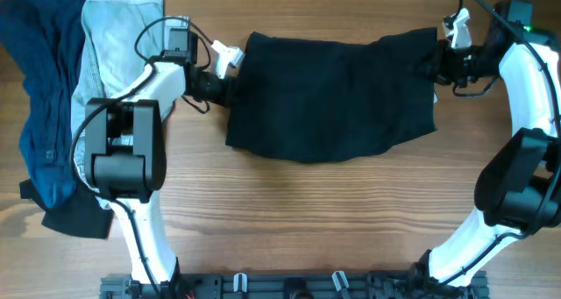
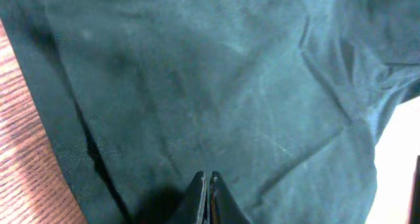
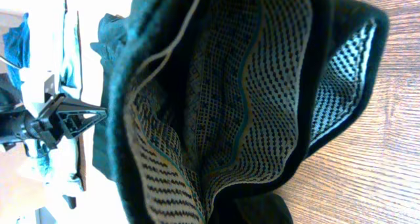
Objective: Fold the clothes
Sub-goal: 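Grasp the right end with right gripper and fold it left over, then carry the folded black shorts with right gripper to the upper right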
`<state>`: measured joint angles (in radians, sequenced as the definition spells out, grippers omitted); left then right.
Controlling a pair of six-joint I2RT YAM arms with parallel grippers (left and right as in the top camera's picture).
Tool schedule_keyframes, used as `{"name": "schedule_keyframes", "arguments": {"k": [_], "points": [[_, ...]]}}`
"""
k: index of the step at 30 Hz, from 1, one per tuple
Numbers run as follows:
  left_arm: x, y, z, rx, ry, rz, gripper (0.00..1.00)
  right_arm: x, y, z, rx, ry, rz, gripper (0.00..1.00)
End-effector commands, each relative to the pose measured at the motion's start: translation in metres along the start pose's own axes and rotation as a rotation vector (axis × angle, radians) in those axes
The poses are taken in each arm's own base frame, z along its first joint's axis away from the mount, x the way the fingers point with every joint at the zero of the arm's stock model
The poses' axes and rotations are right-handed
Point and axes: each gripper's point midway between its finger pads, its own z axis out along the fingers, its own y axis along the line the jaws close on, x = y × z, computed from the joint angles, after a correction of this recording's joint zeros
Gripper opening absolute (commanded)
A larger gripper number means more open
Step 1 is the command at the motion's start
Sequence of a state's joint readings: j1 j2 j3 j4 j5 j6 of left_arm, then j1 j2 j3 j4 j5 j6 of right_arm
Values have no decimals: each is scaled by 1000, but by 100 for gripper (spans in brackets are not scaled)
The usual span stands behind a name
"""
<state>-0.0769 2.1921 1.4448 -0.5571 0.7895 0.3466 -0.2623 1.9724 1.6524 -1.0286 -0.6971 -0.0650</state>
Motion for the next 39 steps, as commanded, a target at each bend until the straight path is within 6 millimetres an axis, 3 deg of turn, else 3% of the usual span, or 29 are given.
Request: {"name": "schedule_keyframes", "arguments": {"k": [1,3,5,9,10,12,14,20,21,22,23,24,25,28,30,31,34,35,36,37,39], "points": [[18,23,11,-70,53,-23,4,-7,17,-14,-9,-37,-26,4],[27,42,19,-131,76,-103,4,-6,21,-11,-12,-33,-34,4],[27,46,25,-132,68,-127,4,-4,33,-7,-20,-24,-63,4],[33,46,38,-141,90,-138,4,-6,95,-8,-60,-67,-149,4],[35,44,42,-138,97,-134,4,-3,120,-6,-81,-75,-178,4],[35,38,50,-130,107,-119,4,1,164,15,-100,-81,-196,4],[35,32,55,-124,114,-104,4,2,186,48,6,-124,-127,4],[33,31,58,-124,109,-114,4,21,191,133,188,-146,-25,5],[33,31,58,-124,109,-114,4,25,189,150,191,-129,-33,21],[33,30,57,-124,109,-114,4,26,187,158,192,-121,-31,58],[33,30,58,-124,109,-115,4,27,184,165,196,-114,-28,83],[33,30,57,-124,109,-115,4,27,183,166,197,-113,-28,94],[33,31,57,-124,109,-116,4,23,186,163,183,-122,-38,98],[36,35,52,-129,111,-136,4,10,199,135,131,-164,-65,99],[36,43,38,-140,102,-195,4,2,197,112,128,-187,-84,99],[32,48,21,-155,76,-249,4,-1,188,100,146,-189,-79,100],[16,68,-53,-281,-32,-440,8,3,142,79,218,-121,-37,100],[16,79,-87,-376,-82,-563,22,6,126,75,229,-85,-40,99],[15,88,-118,-442,-145,-679,31,10,112,73,230,-57,-46,100],[12,90,-138,-451,-196,-731,39,14,101,74,225,-37,-45,100],[8,91,-161,-461,-260,-780,43,21,77,83,226,-20,-17,100]]}}
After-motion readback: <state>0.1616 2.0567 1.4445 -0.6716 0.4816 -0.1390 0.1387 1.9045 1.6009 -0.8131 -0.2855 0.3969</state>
